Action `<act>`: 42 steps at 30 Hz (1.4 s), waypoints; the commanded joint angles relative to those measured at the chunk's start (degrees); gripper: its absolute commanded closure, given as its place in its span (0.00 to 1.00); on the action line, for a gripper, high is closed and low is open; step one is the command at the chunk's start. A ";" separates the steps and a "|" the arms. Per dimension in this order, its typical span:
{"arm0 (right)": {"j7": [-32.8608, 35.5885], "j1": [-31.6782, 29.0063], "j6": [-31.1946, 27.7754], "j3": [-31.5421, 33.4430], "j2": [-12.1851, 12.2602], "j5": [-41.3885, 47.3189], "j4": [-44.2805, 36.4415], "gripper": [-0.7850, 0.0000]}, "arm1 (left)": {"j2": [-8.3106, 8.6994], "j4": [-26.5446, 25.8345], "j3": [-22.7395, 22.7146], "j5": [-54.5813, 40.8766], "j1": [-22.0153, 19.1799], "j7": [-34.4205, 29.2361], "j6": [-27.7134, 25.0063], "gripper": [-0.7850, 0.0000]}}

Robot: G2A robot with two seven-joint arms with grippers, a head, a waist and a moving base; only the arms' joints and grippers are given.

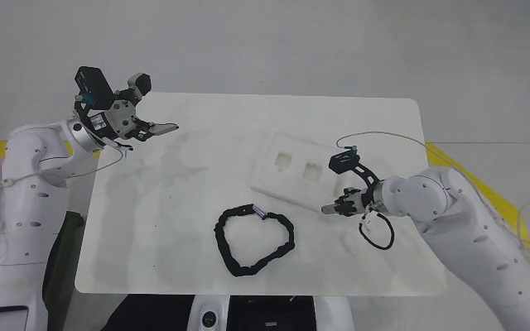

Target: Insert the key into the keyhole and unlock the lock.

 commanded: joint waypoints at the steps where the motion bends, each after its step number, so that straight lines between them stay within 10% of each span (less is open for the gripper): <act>1: 0.22 0.37 0.33 -0.41 -0.12 -0.31 0.56 0.51 | 0.00 0.00 0.00 0.00 0.00 0.00 0.00 0.00; 9: 1.06 1.13 1.89 -1.28 -0.37 -2.09 1.79 0.63 | 0.00 0.00 0.00 0.00 0.00 0.00 0.00 0.00; 18: 1.87 1.02 3.22 -0.53 -0.22 -4.16 1.39 0.99 | 0.00 0.00 0.00 0.00 0.00 0.00 0.00 0.00; 42: 2.92 -2.37 1.80 5.37 1.05 -6.49 -4.33 1.00 | 0.00 0.00 0.00 0.00 0.00 0.00 0.00 0.00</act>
